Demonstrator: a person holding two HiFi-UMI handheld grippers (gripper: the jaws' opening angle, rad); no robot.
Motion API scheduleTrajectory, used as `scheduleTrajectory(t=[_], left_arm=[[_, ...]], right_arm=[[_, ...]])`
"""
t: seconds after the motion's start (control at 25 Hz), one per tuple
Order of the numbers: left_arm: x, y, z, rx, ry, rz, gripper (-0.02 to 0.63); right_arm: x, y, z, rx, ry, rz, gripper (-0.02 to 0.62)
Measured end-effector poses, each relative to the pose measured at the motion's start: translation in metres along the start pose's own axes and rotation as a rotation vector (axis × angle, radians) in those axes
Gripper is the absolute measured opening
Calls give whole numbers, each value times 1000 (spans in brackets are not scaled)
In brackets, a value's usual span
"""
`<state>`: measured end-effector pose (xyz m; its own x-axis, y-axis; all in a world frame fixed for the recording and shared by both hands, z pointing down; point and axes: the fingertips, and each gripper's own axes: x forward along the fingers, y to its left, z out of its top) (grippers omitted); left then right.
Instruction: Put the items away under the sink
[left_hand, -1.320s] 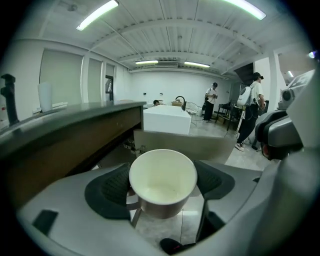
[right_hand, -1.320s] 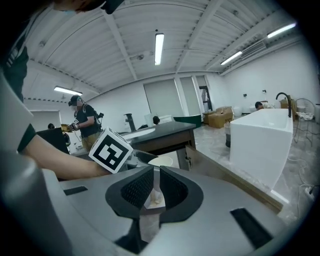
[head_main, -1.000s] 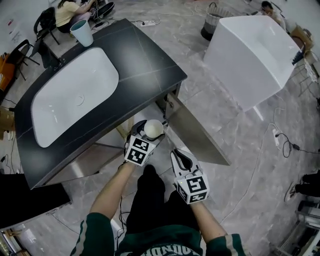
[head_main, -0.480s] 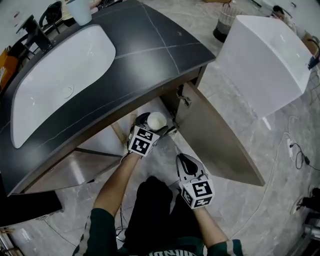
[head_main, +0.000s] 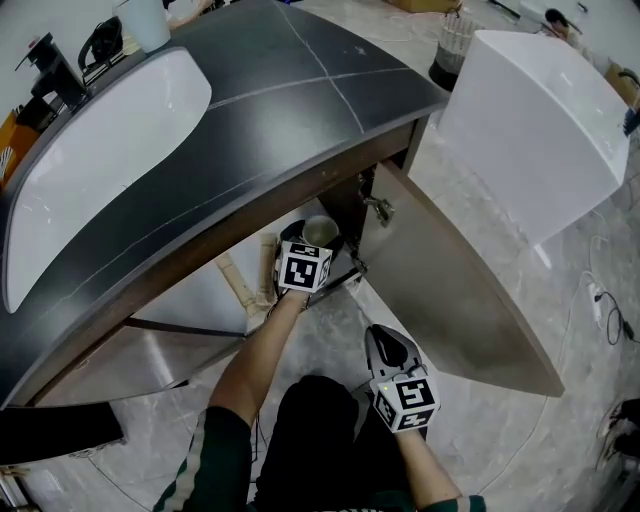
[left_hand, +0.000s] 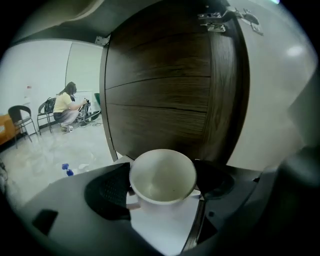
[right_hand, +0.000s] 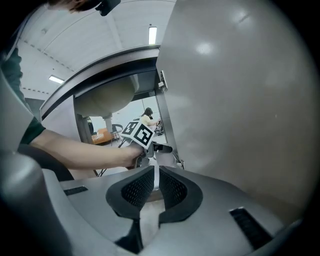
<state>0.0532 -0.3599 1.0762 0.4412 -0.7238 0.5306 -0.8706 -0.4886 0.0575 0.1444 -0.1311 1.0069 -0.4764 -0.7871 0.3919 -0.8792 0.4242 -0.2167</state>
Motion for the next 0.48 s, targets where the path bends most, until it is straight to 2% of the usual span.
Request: scheduleTrajectory(t=[0.36, 0.48], left_arm=[[43, 8, -17, -15, 19, 41, 414], [45, 11, -31, -47, 35, 58, 414]], right_arm=[[1, -12, -13, 9, -7, -12, 60], [-4, -9, -17, 47, -15, 4, 60]])
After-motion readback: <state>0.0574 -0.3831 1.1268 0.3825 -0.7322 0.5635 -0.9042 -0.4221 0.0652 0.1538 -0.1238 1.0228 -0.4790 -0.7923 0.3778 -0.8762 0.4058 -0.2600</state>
